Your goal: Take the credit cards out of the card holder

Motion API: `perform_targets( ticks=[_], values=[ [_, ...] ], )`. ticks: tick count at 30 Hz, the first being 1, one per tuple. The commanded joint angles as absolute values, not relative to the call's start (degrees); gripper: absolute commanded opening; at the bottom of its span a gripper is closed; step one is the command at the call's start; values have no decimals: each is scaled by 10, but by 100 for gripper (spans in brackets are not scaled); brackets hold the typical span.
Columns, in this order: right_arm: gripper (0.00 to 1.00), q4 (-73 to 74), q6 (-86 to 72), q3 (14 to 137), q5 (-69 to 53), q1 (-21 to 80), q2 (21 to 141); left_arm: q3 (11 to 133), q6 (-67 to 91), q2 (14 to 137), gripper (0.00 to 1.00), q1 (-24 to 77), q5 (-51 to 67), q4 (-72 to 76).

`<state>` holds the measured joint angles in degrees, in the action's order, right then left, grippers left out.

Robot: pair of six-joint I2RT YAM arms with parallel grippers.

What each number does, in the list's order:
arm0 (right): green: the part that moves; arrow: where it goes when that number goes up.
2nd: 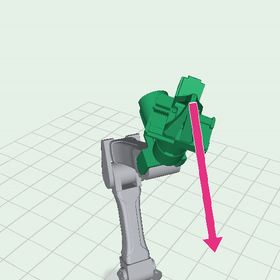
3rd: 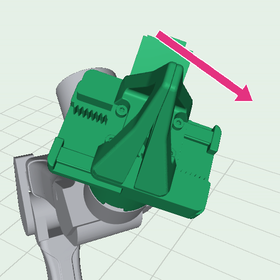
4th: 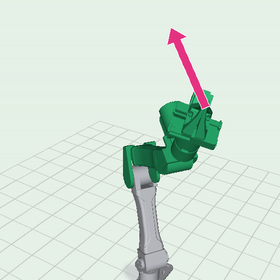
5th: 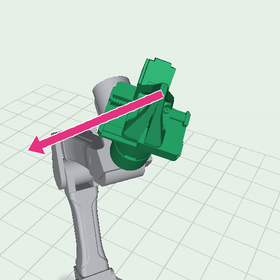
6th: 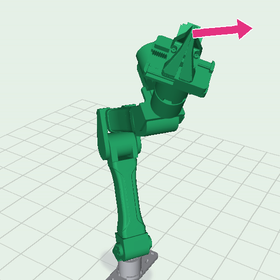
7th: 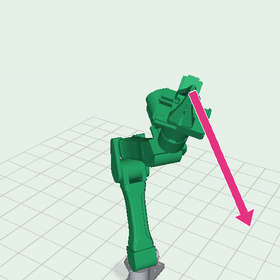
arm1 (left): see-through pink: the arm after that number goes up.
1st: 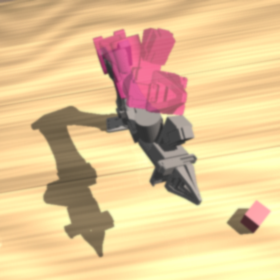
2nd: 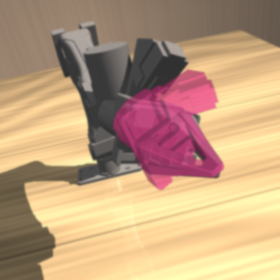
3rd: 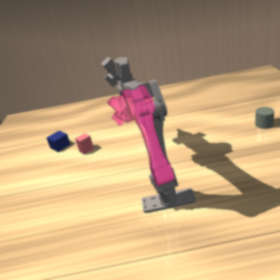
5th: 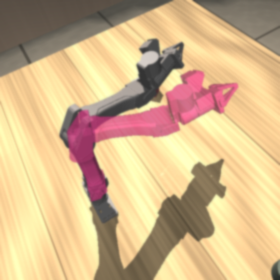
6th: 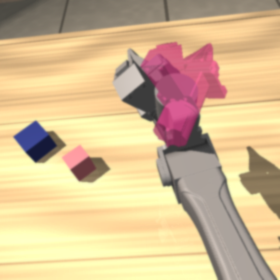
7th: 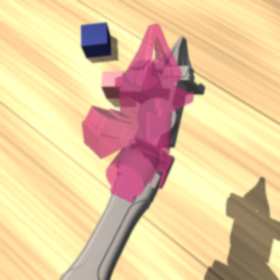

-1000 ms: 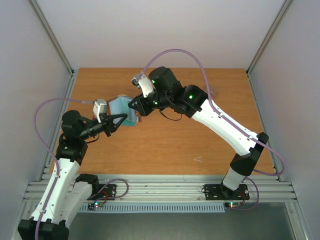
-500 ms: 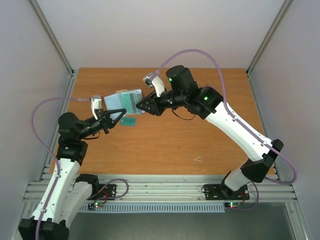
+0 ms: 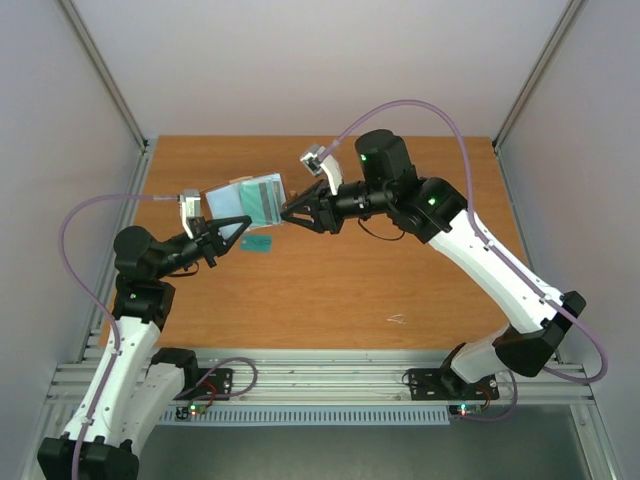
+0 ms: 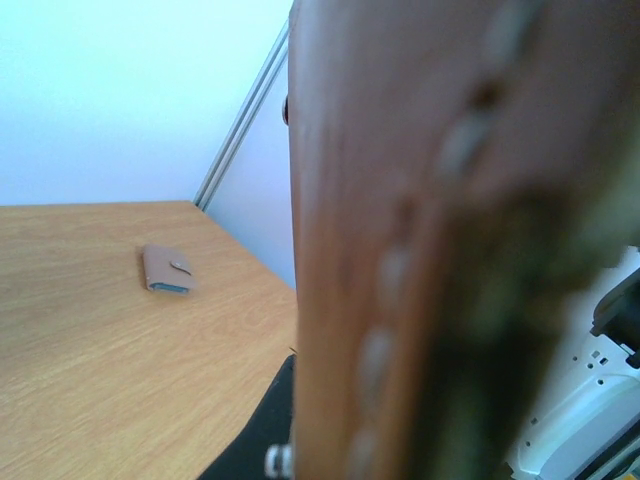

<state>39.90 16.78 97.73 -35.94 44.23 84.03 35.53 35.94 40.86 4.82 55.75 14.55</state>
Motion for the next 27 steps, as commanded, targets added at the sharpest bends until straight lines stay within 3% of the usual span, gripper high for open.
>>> perform_targets(
  ticks=[1,7,27],
  values=[
    [37,363,174,1008,-558,441,837,360,347,405,0,46,569,188],
    [49,322,83,1029,-537,426,883,362,340,403,0,46,573,183],
    [51,344,30,1000,-445,403,897,363,341,401,0,46,573,188]
  ],
)
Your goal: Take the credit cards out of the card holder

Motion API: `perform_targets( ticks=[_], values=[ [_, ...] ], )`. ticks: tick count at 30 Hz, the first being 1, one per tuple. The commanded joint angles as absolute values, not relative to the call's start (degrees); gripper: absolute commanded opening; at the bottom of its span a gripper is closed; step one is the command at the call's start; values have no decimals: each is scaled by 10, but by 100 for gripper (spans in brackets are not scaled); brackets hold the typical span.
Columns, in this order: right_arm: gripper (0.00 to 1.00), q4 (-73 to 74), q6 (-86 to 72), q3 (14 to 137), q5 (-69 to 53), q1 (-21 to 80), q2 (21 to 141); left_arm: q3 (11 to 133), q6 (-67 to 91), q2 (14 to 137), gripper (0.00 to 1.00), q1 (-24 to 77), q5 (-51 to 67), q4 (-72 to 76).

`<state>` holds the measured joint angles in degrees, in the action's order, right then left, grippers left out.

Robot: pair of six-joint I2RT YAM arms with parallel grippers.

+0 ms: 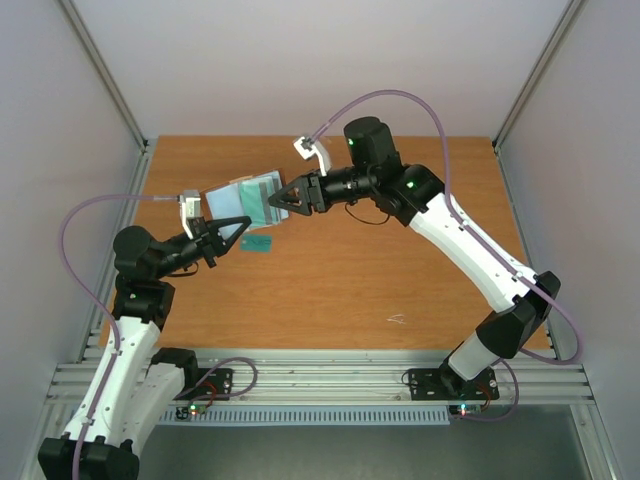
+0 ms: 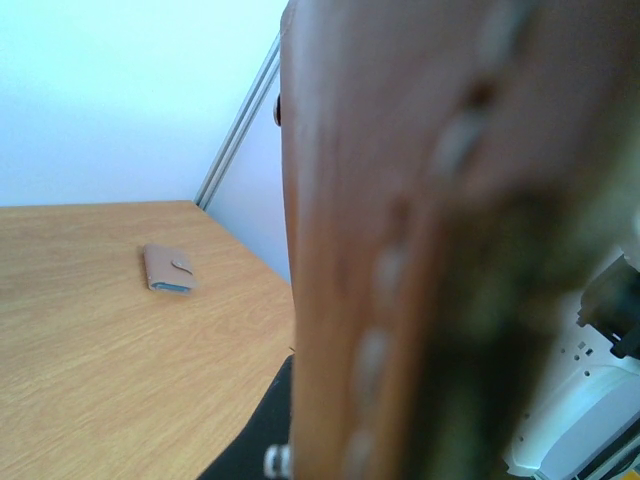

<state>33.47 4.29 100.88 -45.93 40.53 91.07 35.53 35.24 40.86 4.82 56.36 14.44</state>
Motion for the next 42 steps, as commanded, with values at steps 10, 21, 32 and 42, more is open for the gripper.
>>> perform_targets(
  ticks=[10,21,32,42],
  values=[
    [18,296,9,1018,-508,412,931,360,342,400,0,46,572,186],
    [3,253,7,992,-541,417,914,358,339,402,0,46,566,177],
    [34,304,34,1006,-460,417,903,356,337,396,0,46,568,173],
    [45,313,25,1009,-427,413,904,354,339,394,0,46,571,177]
  ],
)
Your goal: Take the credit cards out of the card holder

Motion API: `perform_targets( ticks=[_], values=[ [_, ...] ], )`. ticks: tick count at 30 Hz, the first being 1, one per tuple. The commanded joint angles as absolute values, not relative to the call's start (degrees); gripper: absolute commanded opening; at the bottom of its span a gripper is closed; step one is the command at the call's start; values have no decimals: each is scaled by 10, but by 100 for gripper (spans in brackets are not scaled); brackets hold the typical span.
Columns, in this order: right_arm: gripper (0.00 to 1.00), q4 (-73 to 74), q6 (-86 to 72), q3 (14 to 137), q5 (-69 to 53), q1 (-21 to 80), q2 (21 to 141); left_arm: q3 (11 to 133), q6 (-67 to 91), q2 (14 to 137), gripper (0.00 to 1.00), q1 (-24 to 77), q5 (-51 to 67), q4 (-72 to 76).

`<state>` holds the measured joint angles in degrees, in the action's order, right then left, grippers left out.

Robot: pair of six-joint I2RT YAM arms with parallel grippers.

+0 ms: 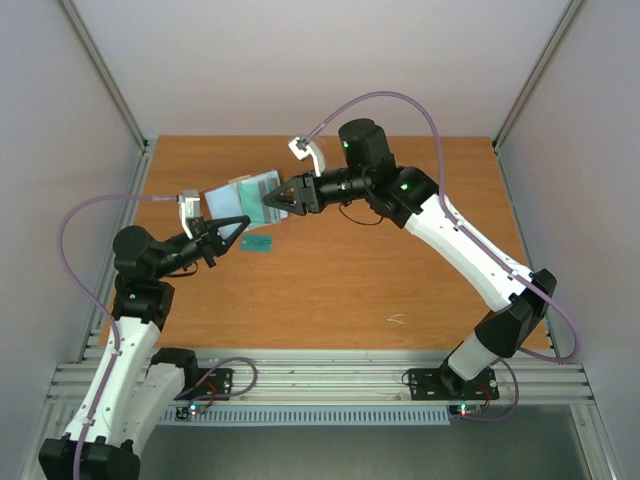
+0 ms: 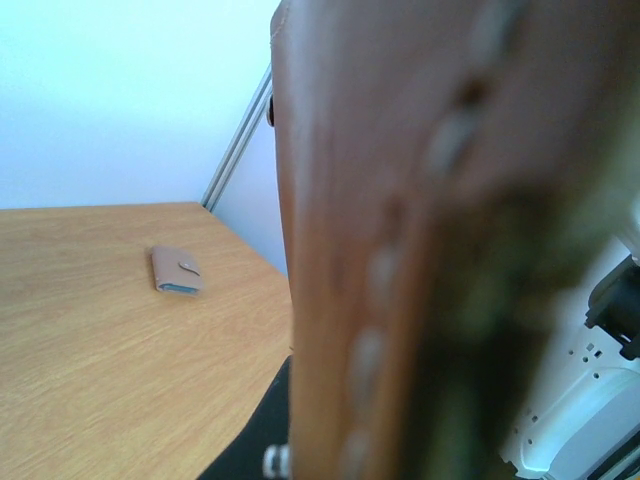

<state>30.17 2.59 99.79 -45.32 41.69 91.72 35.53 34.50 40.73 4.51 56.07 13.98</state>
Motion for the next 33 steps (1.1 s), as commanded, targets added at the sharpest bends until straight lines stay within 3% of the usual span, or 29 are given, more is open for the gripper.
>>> perform_targets(
  ticks=[1,10,18,33],
  values=[
    [45,316,26,1011,-427,414,906,353,339,392,0,46,571,177],
    [48,315,31,1027,-438,414,911,353,340,391,0,46,572,176],
    [26,311,35,1055,-487,430,938,353,338,392,0,46,570,171],
    [31,378,116,1095,-424,478,951,351,337,394,0,46,569,168]
  ],
)
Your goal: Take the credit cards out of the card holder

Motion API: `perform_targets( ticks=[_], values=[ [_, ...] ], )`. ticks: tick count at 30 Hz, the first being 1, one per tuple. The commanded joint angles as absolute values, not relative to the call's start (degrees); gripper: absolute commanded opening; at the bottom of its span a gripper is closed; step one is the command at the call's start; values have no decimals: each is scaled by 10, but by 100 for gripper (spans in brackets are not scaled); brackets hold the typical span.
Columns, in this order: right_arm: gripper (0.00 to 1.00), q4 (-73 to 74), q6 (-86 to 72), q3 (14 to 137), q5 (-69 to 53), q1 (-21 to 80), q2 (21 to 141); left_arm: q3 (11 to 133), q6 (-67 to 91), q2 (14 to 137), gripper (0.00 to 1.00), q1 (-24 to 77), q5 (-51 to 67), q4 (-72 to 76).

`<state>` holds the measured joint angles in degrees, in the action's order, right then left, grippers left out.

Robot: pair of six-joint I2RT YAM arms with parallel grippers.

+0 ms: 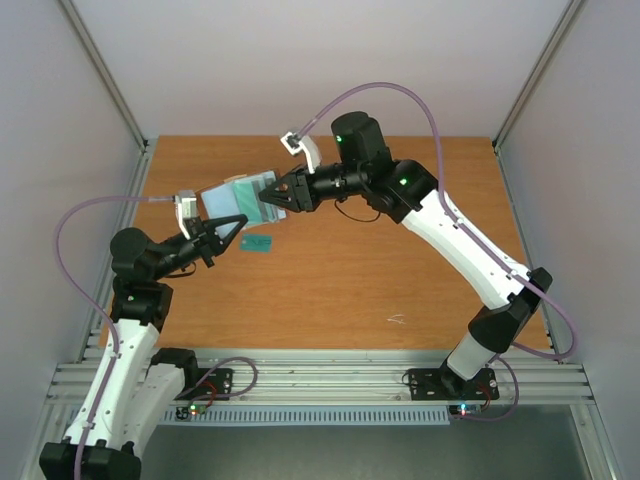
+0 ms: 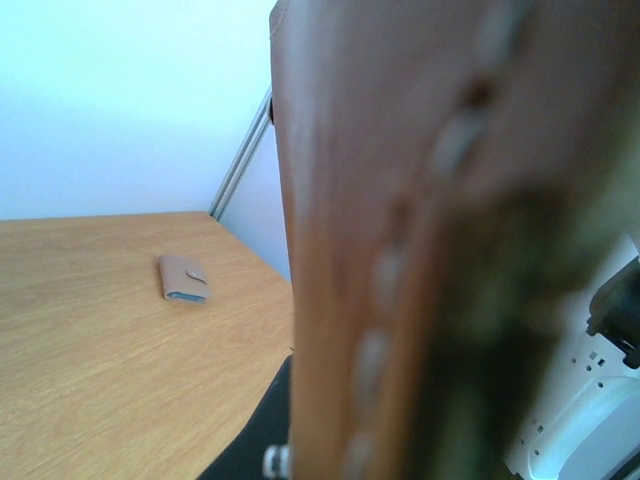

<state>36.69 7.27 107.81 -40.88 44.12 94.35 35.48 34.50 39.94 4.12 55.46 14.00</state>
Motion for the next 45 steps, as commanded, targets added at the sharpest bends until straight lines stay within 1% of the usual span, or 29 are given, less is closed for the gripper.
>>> perform_targets(
  ticks=[1,3,6,9,12,14,19,20,22,24,27,31,33,36,37,38,39,40,41,43,44,45],
  values=[
    [31,381,125,1096,-422,483,950,350,337,395,0,46,569,167],
    [31,390,146,1096,-401,493,946,349,337,394,0,46,567,167],
    [32,395,195,1081,-319,525,929,348,336,393,0,46,566,164],
    [34,389,208,1069,-256,537,916,348,335,393,0,46,567,163],
    [31,389,213,1063,-224,540,913,347,335,393,0,46,566,164],
    [26,392,212,1065,-227,539,916,347,335,393,0,46,567,164],
    [3,392,199,1070,-233,538,920,344,335,393,0,46,570,160],
    [1,395,193,1070,-220,536,919,344,336,393,4,46,568,159],
    [1,415,190,1078,-196,530,920,345,335,392,19,46,561,156],
    [1,461,198,1094,-167,528,925,345,335,392,30,46,555,156],
    [1,521,214,1118,-139,529,933,348,328,393,31,45,541,150],
    [1,550,226,1126,-148,529,928,349,317,396,30,45,531,130],
    [1,547,225,1129,-160,530,927,348,312,397,26,45,531,122],
    [1,532,218,1137,-180,533,936,348,310,400,22,45,536,113],
    [1,525,217,1142,-189,535,942,348,310,401,20,45,539,110],
    [1,522,215,1148,-198,537,948,347,310,401,16,45,541,109],
    [2,518,214,1155,-210,538,955,347,309,401,9,45,543,108],
    [3,514,214,1159,-224,539,960,347,309,400,2,45,545,109],
    [7,510,213,1162,-242,539,966,346,309,399,0,45,547,109],
    [18,504,215,1163,-256,539,967,346,319,398,0,45,548,124],
    [22,504,219,1162,-255,539,966,345,328,398,0,45,544,137],
    [24,506,223,1158,-251,539,964,344,349,398,0,44,538,149]
  ],
)
